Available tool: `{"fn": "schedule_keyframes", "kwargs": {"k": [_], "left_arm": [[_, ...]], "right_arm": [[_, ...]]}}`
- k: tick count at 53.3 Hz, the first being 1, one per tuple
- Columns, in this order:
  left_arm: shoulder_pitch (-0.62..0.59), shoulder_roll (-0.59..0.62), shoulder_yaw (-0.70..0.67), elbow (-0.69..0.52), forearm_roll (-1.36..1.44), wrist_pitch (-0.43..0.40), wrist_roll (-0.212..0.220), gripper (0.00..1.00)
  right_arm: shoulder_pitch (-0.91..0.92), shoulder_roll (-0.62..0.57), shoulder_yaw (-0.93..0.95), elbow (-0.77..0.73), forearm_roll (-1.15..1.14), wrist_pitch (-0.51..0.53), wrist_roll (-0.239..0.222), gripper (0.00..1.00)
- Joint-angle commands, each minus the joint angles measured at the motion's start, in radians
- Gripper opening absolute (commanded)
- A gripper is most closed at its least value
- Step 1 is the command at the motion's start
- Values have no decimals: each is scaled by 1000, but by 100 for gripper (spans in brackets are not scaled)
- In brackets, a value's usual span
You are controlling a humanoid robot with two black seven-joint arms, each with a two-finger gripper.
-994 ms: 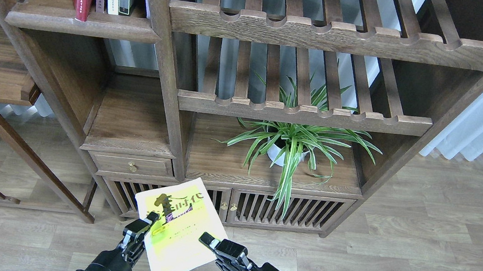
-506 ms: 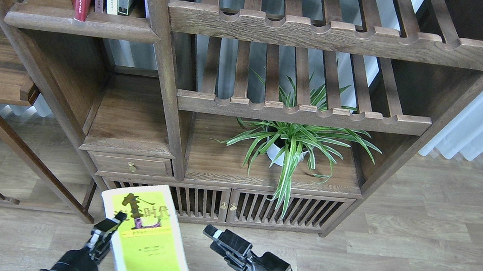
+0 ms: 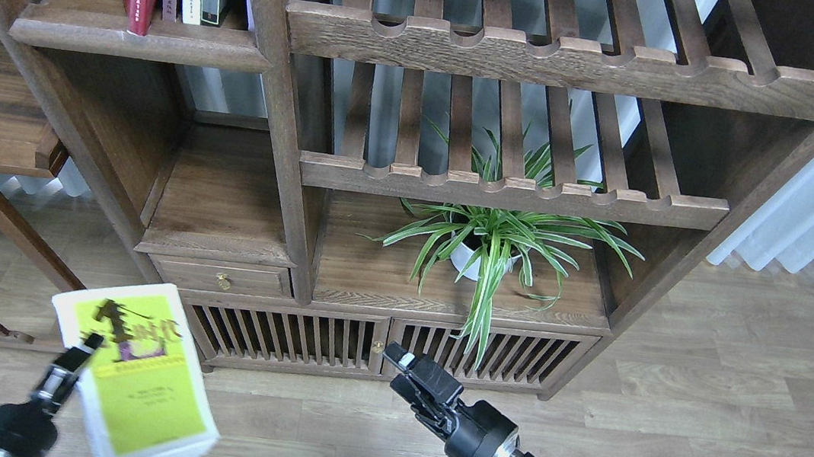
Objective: Organize books on shelf
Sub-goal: 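Carry the yellow-green book with the left gripper up to the outer compartment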
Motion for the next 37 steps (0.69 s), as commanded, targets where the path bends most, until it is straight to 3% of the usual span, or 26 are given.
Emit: {"fn": "schedule_keyframes", "kwargs": {"k": [1, 11, 24, 36, 37], "left_arm": [[55, -8, -136, -118, 46, 0, 2, 4], [112, -70, -243, -292, 53, 0, 7, 4], [109, -100, -332, -303, 63, 0, 50, 4], [-29, -147, -338, -304, 61, 0, 100, 4], [-90, -147, -338, -304, 61, 0, 123, 4]], "right_arm": [[6, 0, 15, -1, -3, -2, 0, 99], [9, 0, 24, 1, -6, -8, 0, 99], [9, 0, 64, -7, -6, -6, 1, 99], [10, 0, 64, -13, -6, -8, 0, 99], [13, 0, 64, -12, -6, -9, 0, 99]]}}
